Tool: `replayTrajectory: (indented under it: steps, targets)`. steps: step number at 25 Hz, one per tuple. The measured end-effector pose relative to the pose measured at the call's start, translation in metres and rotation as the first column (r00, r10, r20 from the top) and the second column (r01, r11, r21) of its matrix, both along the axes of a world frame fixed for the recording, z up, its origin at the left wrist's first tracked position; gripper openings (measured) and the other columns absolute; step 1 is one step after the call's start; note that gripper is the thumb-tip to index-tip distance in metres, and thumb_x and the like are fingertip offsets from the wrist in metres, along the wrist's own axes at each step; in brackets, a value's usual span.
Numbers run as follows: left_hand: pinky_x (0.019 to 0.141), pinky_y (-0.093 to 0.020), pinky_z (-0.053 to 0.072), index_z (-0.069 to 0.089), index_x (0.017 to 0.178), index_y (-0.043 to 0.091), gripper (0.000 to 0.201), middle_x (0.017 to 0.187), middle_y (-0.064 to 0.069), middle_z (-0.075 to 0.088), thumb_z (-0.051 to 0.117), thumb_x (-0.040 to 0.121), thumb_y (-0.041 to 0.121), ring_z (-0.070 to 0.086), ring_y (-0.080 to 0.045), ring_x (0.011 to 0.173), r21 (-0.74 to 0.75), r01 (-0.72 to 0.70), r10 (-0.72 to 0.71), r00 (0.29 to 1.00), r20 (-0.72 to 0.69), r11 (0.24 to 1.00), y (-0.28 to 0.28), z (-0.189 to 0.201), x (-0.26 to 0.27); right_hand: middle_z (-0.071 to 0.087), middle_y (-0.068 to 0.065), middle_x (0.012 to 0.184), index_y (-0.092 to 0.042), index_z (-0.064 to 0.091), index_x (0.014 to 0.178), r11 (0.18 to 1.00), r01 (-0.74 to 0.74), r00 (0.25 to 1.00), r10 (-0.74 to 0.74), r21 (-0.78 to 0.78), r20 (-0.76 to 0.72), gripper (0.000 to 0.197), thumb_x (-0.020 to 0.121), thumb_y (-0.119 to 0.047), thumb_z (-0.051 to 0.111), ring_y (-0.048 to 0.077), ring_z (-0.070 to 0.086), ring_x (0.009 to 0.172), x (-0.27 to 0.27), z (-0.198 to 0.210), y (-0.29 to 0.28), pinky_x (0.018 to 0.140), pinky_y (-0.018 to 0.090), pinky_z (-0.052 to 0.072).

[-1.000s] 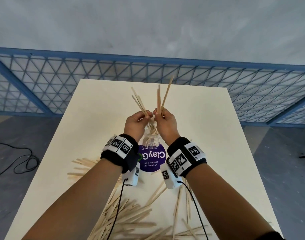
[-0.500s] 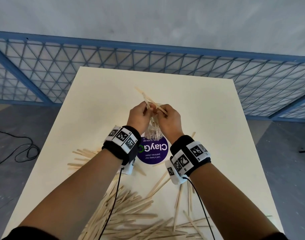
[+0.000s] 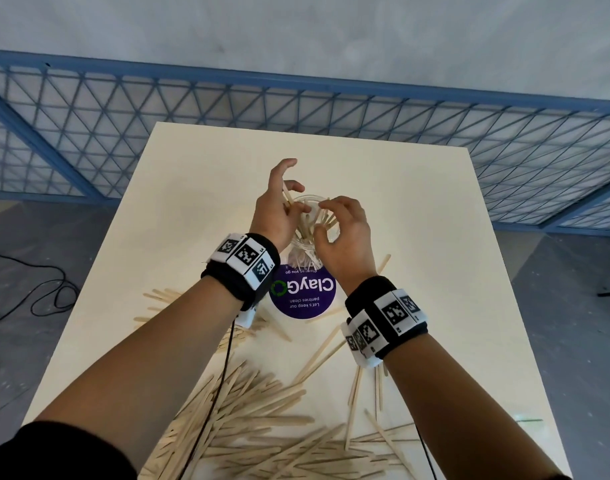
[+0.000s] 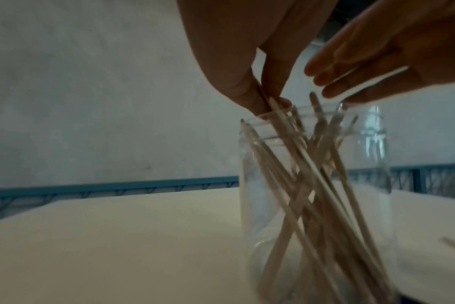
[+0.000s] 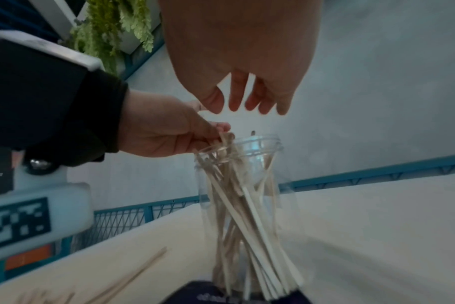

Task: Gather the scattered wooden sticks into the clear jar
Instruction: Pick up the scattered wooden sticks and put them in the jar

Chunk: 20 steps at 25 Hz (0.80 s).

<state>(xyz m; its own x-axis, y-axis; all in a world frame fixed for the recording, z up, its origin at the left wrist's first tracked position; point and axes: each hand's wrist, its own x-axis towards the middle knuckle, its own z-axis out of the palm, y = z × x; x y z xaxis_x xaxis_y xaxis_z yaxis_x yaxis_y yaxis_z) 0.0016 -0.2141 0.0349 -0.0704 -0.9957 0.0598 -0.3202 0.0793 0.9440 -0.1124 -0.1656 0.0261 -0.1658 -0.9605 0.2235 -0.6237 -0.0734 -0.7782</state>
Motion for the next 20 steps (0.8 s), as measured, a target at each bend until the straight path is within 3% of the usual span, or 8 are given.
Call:
replayTrajectory:
  steps: [3,4,6,8,10,13,17,20]
  targets:
    - [0.071,-0.020,0.048,0.053,0.119,0.007,0.033,0.099,-0.004,0.062,0.051,0.088,-0.003,0.067,-0.017,0.079,-0.075,0.133,-0.112,0.965,0.236,0.988,0.000,-0.003,0.005,0.036,0.012,0.146,-0.007,0.041,0.136,0.975,-0.080,0.990,0.102,0.206,-0.100,0.054,0.084,-0.007,0.055,0.024,0.031,0.137,-0.012,-0.006,-0.005,0.109,0.024,0.026]
    - [0.075,-0.023,0.049,0.056,0.116,0.005,0.027,0.100,-0.008,0.065,0.049,0.091,0.000,0.067,-0.023,0.086,-0.052,0.231,-0.198,0.912,0.360,0.971,-0.001,-0.005,0.005,0.035,0.012,0.147,-0.006,0.039,0.138,0.966,-0.097,0.984,0.129,0.240,-0.119,0.054,0.086,-0.006,0.052,0.025,0.030,0.138,-0.015,-0.008,-0.009,0.110,0.025,0.025]
    - [0.079,-0.031,0.052,0.057,0.118,0.007,0.027,0.104,-0.013,0.067,0.044,0.094,0.007,0.066,-0.028,0.092,0.072,0.431,-0.388,0.712,0.585,0.899,-0.001,-0.006,0.003,0.045,0.013,0.141,-0.005,0.043,0.135,0.966,-0.114,0.979,0.148,0.230,-0.137,0.047,0.088,-0.003,0.047,0.028,0.039,0.132,-0.017,-0.011,-0.013,0.108,0.027,0.029]
    - [0.080,-0.038,0.053,0.049,0.127,0.008,0.032,0.112,-0.017,0.062,0.042,0.096,0.013,0.064,-0.030,0.094,0.104,0.528,-0.451,0.587,0.672,0.843,0.001,-0.006,0.000,0.053,0.015,0.132,-0.004,0.048,0.132,0.975,-0.100,0.985,0.125,0.196,-0.117,0.042,0.090,-0.002,0.044,0.029,0.048,0.124,-0.017,-0.010,-0.015,0.104,0.028,0.035]
    - [0.084,-0.038,0.053,0.043,0.134,0.008,0.039,0.125,-0.016,0.052,0.044,0.095,0.013,0.061,-0.026,0.099,-0.012,0.518,-0.392,0.661,0.640,0.855,0.002,-0.009,0.000,0.057,0.015,0.127,-0.005,0.049,0.130,0.983,-0.060,0.996,0.071,0.175,-0.061,0.040,0.091,-0.002,0.044,0.026,0.053,0.117,-0.017,-0.009,-0.015,0.099,0.027,0.039]
    - [0.087,-0.033,0.051,0.052,0.125,0.004,0.033,0.120,-0.016,0.057,0.047,0.093,0.006,0.063,-0.027,0.101,-0.144,0.334,-0.221,0.835,0.504,0.932,0.004,-0.013,-0.001,0.063,0.019,0.115,0.000,0.061,0.117,0.993,-0.026,0.999,0.029,0.117,-0.027,0.031,0.089,0.002,0.047,0.029,0.059,0.106,-0.018,-0.011,-0.017,0.090,0.023,0.041]
    - [0.091,-0.032,0.046,0.053,0.129,0.014,0.037,0.121,-0.011,0.063,0.045,0.094,0.012,0.061,-0.028,0.109,0.014,0.368,-0.291,0.710,0.642,0.930,0.009,-0.010,-0.004,0.065,0.020,0.110,0.001,0.066,0.109,0.993,-0.009,0.998,0.016,0.120,-0.058,0.027,0.088,0.000,0.049,0.032,0.060,0.104,-0.020,-0.015,-0.016,0.087,0.022,0.040]
    - [0.099,-0.033,0.043,0.046,0.134,0.010,0.043,0.133,-0.014,0.052,0.046,0.091,0.009,0.055,-0.028,0.116,-0.082,0.364,-0.244,0.758,0.604,0.928,0.016,0.000,-0.001,0.060,0.019,0.120,-0.002,0.060,0.119,0.999,0.007,0.999,-0.005,0.045,-0.048,0.031,0.090,-0.007,0.050,0.030,0.057,0.111,-0.023,-0.006,-0.008,0.097,0.028,0.041]
